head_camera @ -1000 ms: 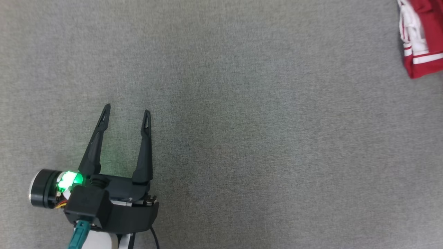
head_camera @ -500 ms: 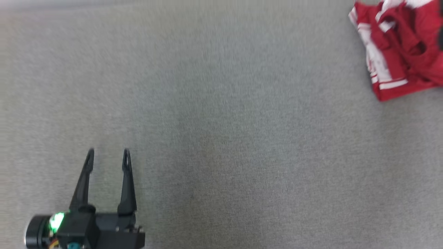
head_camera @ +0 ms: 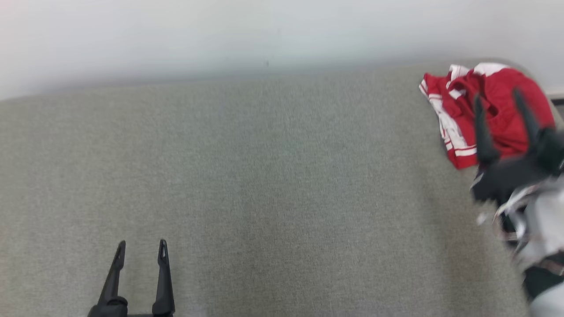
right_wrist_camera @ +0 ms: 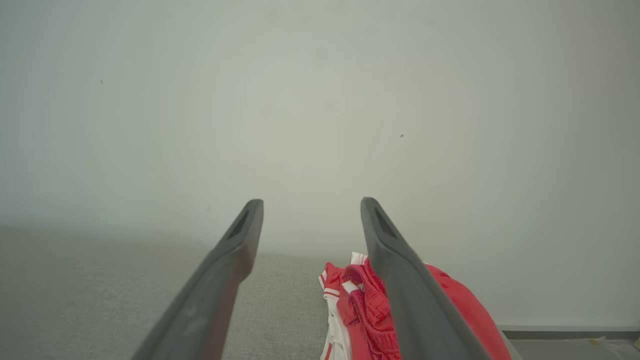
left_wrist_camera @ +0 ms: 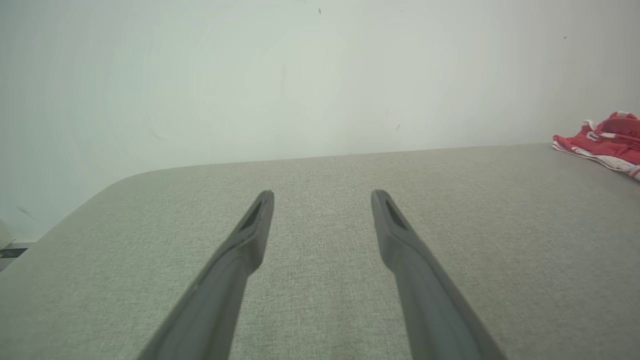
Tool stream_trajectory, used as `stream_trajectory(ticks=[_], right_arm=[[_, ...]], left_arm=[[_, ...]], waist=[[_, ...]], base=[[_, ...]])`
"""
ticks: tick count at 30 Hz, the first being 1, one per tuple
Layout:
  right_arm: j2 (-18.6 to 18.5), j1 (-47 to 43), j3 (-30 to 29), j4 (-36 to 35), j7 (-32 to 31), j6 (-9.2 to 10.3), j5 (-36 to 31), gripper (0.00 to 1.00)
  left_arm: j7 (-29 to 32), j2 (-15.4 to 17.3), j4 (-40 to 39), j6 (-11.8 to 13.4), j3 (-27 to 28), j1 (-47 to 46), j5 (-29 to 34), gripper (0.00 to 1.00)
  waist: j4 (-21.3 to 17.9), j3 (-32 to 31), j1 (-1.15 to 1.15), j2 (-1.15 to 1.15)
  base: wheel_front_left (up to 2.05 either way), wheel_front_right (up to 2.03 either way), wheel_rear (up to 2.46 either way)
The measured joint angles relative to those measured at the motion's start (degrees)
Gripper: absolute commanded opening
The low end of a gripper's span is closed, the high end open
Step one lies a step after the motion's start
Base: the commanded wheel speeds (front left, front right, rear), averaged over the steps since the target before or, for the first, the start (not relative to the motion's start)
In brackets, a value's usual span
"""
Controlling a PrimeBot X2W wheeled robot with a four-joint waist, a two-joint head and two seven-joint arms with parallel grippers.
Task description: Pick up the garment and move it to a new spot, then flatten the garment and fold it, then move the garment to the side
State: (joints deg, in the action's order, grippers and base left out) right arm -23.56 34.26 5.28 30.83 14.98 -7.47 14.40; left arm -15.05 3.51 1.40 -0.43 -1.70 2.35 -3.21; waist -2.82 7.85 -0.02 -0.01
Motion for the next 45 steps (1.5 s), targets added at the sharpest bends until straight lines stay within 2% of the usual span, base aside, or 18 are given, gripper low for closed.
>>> stream_trajectory(ticks=[6, 13, 20, 28, 45], right_arm=[[7.94, -14.27, -6.11, -9.39, 0.01, 0.0, -2.99, 1.0], [14.29, -25.6, -6.24, -18.2, 0.01, 0.0, -4.81, 1.0], [18.46, -34.39, -6.6, -21.82, 0.01, 0.0, -4.5, 1.0], [20.17, -38.2, -6.19, -21.75, 0.01, 0.0, -4.93, 1.0], [20.57, -38.95, -6.35, -21.08, 0.01, 0.0, -4.74, 1.0]], left_arm=[[0.01, -0.2, 2.44, -0.16, 0.31, 1.05, -0.38, 1.0], [0.0, -0.41, 3.71, -0.58, 0.04, 1.55, -0.77, 1.0], [0.01, -0.52, 5.08, -0.04, -0.1, 2.51, -0.92, 1.0], [0.01, -0.54, 6.9, 0.41, -0.12, 3.35, -0.89, 1.0], [0.0, -0.54, 8.93, 0.78, -0.43, 3.59, 1.05, 1.0]], waist=[[0.53, -3.72, 0.01, 0.0], [1.05, -6.23, 0.01, 0.01], [1.76, -7.89, 0.02, 0.01], [2.48, -9.02, 0.02, 0.01], [3.62, -9.12, 0.02, 0.01]], base=[[0.0, 0.0, 0.0], [0.0, 0.0, 0.0], [0.0, 0.0, 0.0], [0.0, 0.0, 0.0], [0.0, 0.0, 0.0]])
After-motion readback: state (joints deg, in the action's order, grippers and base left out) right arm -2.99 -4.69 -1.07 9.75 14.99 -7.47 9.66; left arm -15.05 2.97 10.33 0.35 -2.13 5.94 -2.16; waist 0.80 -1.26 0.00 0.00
